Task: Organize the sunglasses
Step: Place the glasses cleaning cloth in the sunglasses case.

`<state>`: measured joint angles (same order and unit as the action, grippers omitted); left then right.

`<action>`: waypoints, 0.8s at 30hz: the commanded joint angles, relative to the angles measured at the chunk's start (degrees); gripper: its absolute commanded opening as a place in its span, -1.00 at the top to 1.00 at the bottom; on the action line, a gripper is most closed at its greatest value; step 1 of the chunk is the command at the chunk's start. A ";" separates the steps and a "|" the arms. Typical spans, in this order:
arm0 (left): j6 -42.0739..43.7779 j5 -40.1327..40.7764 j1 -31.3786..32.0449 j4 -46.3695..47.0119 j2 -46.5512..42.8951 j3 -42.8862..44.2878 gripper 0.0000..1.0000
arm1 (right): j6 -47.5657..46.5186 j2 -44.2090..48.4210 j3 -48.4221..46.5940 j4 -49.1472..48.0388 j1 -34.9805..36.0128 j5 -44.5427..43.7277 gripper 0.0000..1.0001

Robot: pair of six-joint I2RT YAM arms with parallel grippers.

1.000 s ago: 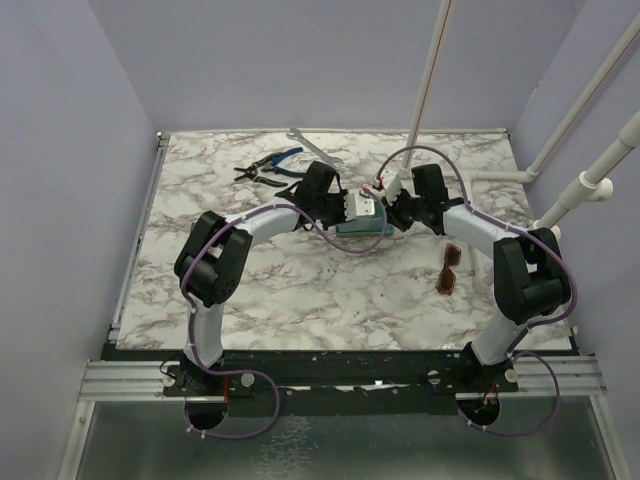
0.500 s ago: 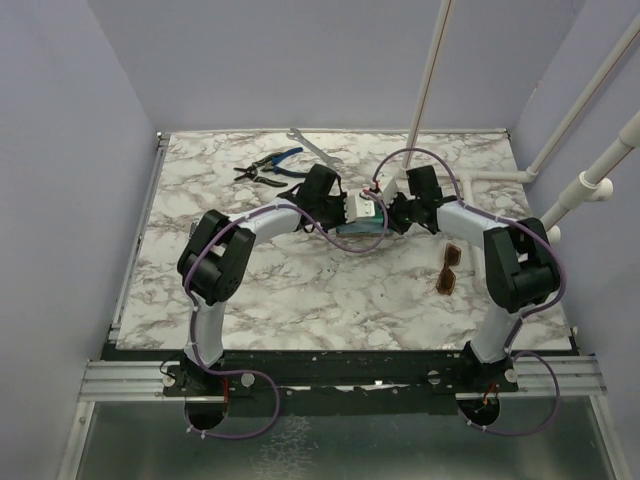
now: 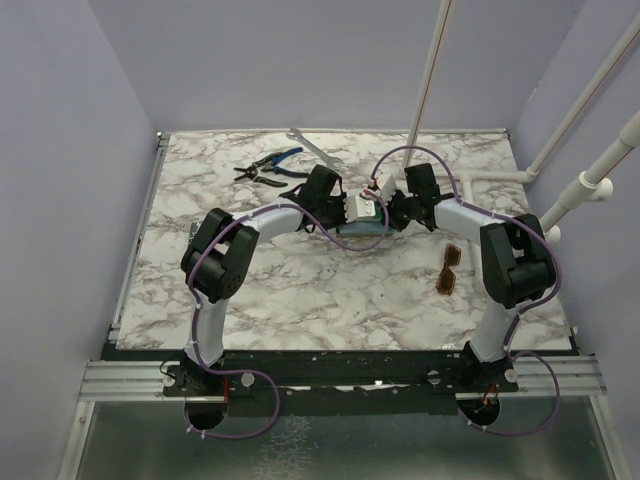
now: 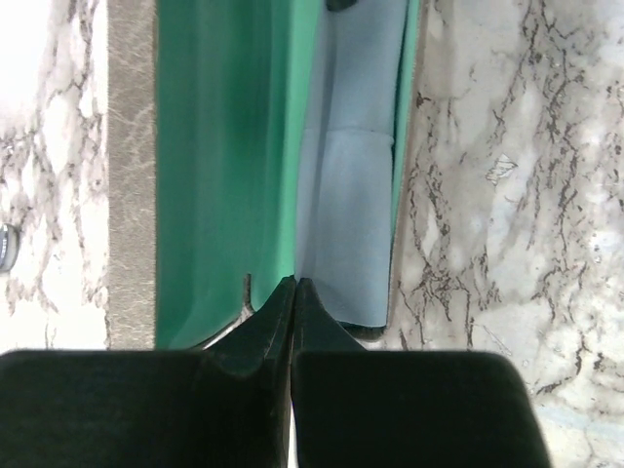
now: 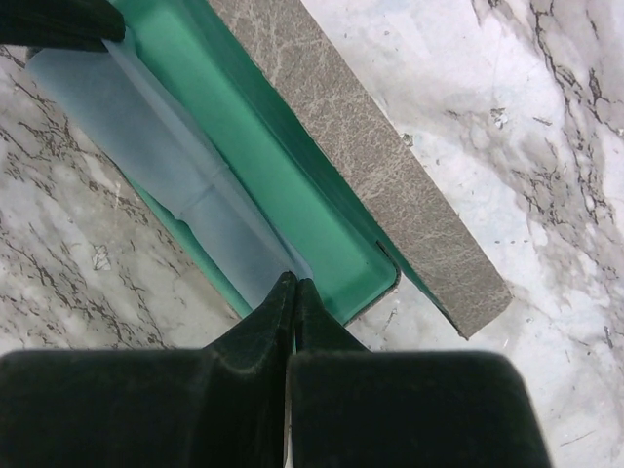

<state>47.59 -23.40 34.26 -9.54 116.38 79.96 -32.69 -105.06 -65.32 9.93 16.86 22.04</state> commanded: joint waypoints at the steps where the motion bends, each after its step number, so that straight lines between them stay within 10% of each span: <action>1: -0.31 2.76 0.24 -0.80 1.62 2.32 1.00 | -0.03 -1.62 -1.62 -0.64 -0.25 -2.10 0.99; 21: -0.69 2.87 0.19 -0.79 2.79 2.53 1.00 | 0.61 -2.96 -1.68 -2.36 -0.25 -2.35 0.97; 24: -0.37 1.85 0.19 -1.01 2.18 1.69 0.72 | 0.69 -3.38 -2.05 -2.09 -0.26 -1.39 0.84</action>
<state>47.55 -21.39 34.26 -9.52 118.21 81.62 -32.42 -106.76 -65.56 7.77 16.86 20.36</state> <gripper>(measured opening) 0.061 0.052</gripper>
